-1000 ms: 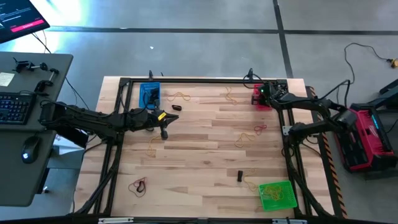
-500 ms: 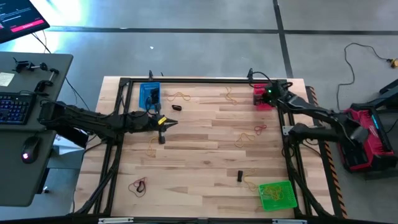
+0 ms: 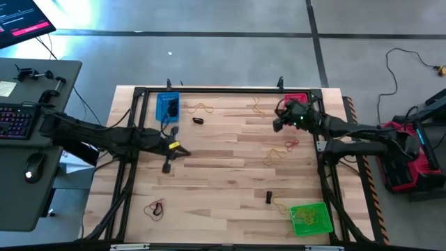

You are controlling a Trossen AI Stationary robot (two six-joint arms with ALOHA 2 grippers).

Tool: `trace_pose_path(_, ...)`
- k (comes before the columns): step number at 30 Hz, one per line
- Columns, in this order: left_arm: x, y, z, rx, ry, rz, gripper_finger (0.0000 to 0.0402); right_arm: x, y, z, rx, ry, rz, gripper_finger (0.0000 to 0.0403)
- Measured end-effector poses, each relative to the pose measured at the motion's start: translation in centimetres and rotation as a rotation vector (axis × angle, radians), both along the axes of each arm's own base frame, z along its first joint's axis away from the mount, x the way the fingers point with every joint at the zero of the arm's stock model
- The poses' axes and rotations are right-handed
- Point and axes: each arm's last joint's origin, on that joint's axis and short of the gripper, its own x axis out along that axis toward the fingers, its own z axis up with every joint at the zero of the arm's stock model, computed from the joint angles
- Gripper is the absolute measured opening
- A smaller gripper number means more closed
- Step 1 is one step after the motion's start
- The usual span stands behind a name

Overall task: Sort rubber bands into baskets
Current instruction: Put the black rubber band into the blue bin

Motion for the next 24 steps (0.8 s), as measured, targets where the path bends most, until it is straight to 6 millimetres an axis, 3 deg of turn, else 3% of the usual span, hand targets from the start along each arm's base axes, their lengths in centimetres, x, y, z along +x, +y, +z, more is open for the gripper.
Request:
trace_pose_path(9, -1.3, -4.3, 1.5, -0.225, 0.33, -0.124, 0.0014, 1.9, 4.0, 0.6, -0.082, -0.057, 0.144, 0.0002)
trace_pose_path(15, -2.9, -7.6, 0.6, -0.388, 0.581, -0.169, 0.0014, 2.9, 5.4, 0.5, -0.121, -0.075, 0.165, 0.0002)
trace_pose_path(24, -4.2, -11.1, -1.6, -0.505, 0.852, -0.02, 0.0031, 4.2, 6.2, -0.7, -0.147, -0.043, 0.152, 0.0002)
